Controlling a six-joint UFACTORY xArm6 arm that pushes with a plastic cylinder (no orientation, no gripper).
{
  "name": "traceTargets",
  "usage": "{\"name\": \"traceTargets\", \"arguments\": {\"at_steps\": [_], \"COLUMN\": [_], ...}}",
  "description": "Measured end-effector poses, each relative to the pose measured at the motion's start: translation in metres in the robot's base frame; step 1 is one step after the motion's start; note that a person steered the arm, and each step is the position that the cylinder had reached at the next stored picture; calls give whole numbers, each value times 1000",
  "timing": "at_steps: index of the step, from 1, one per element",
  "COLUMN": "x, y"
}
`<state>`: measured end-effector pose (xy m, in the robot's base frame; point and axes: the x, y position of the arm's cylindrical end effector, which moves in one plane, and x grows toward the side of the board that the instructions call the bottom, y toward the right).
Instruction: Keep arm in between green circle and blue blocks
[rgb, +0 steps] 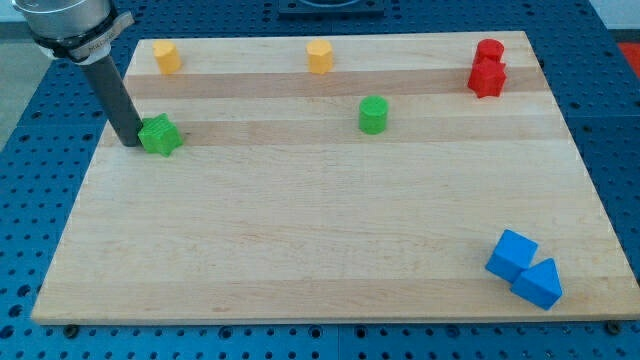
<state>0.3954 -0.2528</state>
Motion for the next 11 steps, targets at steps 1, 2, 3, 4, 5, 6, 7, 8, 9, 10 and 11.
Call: {"name": "traceTargets", "arguments": {"at_steps": [1,2,3,4,5,6,7,8,9,10,11], "x": [-1,-16,-50,-45,-31,-10,7,13,48,80,87], "y": [0,-2,7,47,90,154,199,204,266,332,379]}}
